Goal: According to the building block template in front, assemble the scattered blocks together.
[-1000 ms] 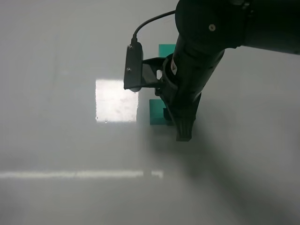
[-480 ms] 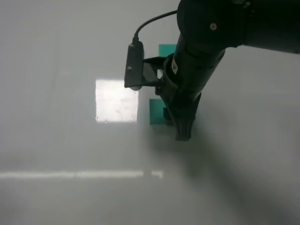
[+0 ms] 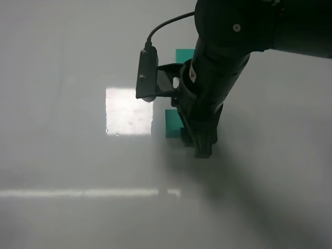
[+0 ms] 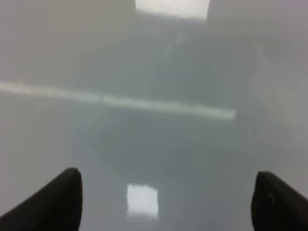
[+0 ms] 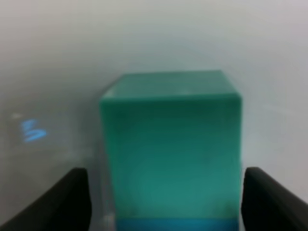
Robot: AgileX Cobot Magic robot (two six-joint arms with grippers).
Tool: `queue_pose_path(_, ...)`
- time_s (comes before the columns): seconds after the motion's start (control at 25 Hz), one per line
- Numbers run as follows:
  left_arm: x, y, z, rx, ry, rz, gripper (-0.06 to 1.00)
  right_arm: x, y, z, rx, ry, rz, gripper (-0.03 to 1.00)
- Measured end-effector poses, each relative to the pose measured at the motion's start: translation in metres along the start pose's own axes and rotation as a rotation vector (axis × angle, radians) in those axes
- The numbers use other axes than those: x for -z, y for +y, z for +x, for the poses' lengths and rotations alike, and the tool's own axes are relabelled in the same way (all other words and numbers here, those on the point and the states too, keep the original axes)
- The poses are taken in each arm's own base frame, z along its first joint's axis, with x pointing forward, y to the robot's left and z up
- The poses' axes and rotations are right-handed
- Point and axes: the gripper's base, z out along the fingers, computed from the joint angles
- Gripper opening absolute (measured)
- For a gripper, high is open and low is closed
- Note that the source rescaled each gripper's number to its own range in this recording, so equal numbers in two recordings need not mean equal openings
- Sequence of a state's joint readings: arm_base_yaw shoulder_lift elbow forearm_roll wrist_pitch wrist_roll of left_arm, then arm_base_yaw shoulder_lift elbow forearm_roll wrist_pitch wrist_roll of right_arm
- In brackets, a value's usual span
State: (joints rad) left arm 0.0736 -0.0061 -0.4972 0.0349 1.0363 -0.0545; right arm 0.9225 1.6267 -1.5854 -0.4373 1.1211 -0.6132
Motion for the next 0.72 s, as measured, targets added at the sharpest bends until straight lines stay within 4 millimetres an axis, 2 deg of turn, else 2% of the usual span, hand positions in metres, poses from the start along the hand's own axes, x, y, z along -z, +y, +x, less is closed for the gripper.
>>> queue_pose_path(0.16,0.000,0.000,0.000,0.000,0.000,0.000,0.86,0.035,0.004,-0.001,-0.023,-0.073,0.048,0.70)
queue_pose_path(0.24,0.000,0.000,0.000,0.000,0.000,0.000,0.86,0.050,0.001,0.006,-0.075,-0.100,0.072,0.70)
queue_pose_path(0.4,0.000,0.000,0.000,0.000,0.000,0.000,0.86,0.063,-0.012,0.027,-0.253,-0.116,0.109,0.68)
queue_pose_path(0.56,0.000,0.000,0.000,0.000,0.000,0.000,0.86,0.064,-0.033,0.065,-0.500,-0.132,0.086,0.63)
queue_pose_path(0.72,0.000,0.000,0.000,0.000,0.000,0.000,0.86,0.064,-0.057,0.125,-0.798,-0.094,0.106,0.62)
